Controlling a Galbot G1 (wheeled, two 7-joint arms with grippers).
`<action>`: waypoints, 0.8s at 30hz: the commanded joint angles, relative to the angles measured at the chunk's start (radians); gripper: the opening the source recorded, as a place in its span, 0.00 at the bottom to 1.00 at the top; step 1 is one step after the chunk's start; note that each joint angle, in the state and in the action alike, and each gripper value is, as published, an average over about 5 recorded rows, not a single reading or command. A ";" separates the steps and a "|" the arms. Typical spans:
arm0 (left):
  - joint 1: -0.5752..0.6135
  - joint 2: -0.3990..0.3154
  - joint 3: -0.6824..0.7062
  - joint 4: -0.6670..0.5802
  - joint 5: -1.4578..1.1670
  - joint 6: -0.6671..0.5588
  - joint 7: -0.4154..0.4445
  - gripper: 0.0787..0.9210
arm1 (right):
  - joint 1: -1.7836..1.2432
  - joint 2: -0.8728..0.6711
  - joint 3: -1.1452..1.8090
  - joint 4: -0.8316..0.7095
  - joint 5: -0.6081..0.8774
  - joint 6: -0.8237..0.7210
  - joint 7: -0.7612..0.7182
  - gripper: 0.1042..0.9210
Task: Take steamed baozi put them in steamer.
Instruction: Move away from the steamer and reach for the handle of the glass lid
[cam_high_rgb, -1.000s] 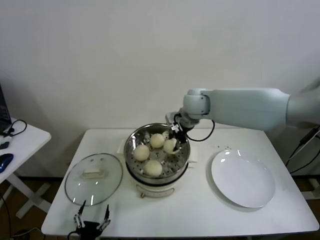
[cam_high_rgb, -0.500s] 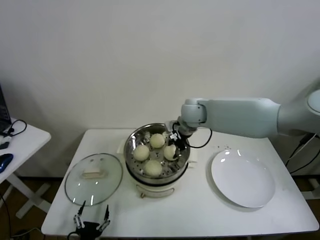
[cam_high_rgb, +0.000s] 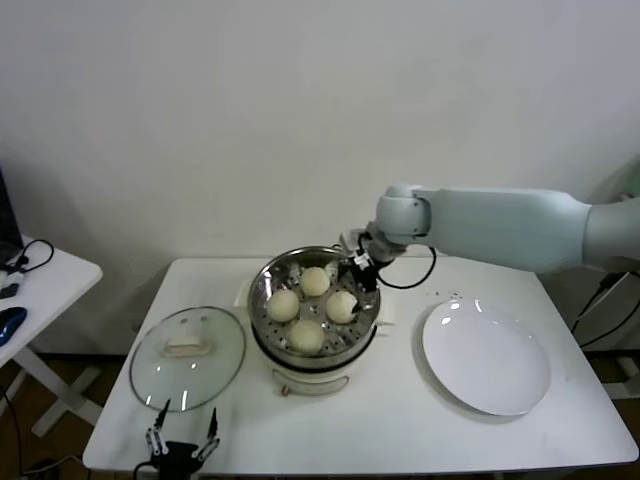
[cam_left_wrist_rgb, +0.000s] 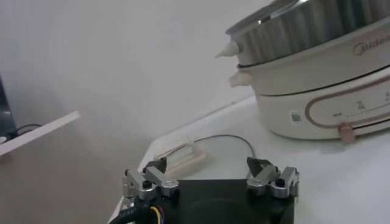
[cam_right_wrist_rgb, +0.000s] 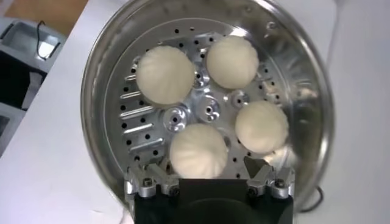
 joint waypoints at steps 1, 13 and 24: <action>-0.003 -0.023 0.004 -0.010 -0.005 0.003 -0.007 0.88 | 0.045 -0.231 0.099 0.169 0.127 -0.032 0.128 0.88; -0.036 -0.013 0.016 -0.003 -0.054 0.007 -0.010 0.88 | -0.596 -0.624 0.832 0.408 0.080 -0.059 0.566 0.88; -0.048 0.000 0.007 -0.004 -0.092 0.005 -0.002 0.88 | -1.748 -0.522 1.911 0.539 -0.108 0.065 0.703 0.88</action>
